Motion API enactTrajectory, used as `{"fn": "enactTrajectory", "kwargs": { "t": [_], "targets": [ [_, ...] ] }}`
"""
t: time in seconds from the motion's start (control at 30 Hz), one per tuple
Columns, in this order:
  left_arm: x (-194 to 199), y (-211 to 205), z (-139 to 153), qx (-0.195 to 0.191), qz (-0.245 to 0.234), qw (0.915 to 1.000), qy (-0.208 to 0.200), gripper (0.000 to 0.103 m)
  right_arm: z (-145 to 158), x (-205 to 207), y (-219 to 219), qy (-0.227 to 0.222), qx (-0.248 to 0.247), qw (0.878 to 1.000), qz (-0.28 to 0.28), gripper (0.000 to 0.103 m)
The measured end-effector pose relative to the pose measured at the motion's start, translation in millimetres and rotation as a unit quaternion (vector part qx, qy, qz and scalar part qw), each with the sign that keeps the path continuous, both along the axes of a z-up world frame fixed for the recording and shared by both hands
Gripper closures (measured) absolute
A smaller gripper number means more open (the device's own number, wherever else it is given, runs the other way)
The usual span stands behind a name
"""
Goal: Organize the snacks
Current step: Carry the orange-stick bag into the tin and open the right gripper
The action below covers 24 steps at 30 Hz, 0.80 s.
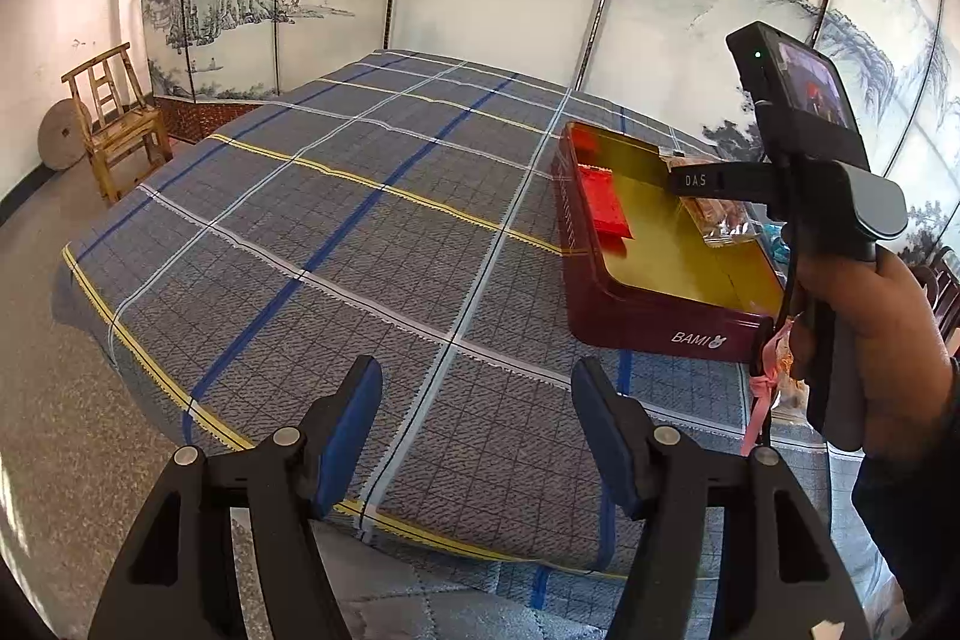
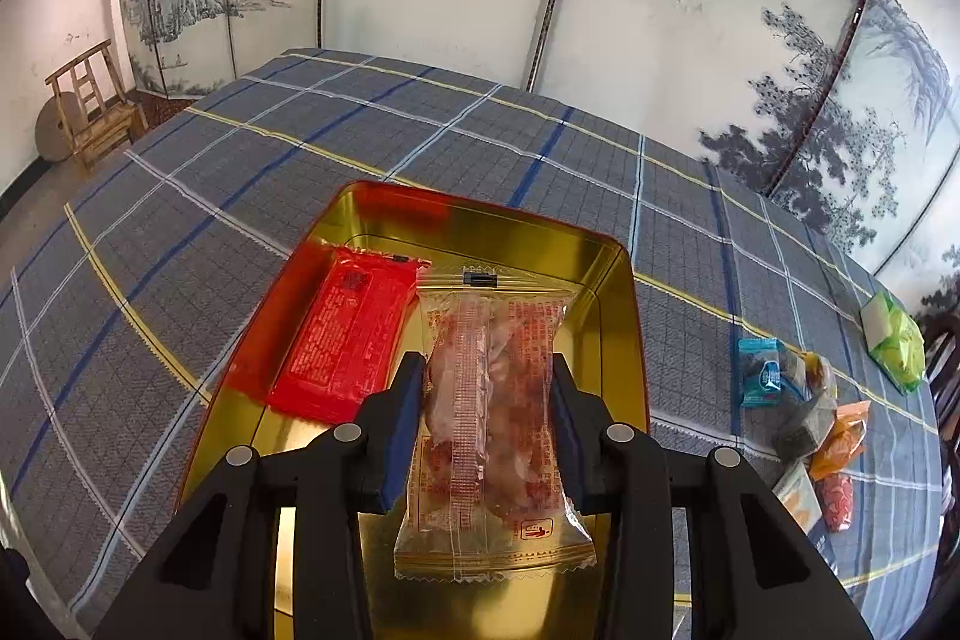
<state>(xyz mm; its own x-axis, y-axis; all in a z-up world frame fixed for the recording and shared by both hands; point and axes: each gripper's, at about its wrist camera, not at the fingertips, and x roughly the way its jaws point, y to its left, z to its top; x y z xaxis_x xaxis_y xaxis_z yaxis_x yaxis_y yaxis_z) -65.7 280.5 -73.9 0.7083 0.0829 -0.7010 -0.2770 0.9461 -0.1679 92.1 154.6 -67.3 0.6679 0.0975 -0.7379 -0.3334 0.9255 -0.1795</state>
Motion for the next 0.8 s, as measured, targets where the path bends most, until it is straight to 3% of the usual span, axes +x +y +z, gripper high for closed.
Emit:
{"fn": "enactTrajectory", "kwargs": {
  "t": [0.8],
  "targets": [
    [4,-17,5,0.031,-0.005,0.9994,0.014,0.041,-20,3,-1,0.03,0.02,0.999,0.007,0.062]
  ]
}}
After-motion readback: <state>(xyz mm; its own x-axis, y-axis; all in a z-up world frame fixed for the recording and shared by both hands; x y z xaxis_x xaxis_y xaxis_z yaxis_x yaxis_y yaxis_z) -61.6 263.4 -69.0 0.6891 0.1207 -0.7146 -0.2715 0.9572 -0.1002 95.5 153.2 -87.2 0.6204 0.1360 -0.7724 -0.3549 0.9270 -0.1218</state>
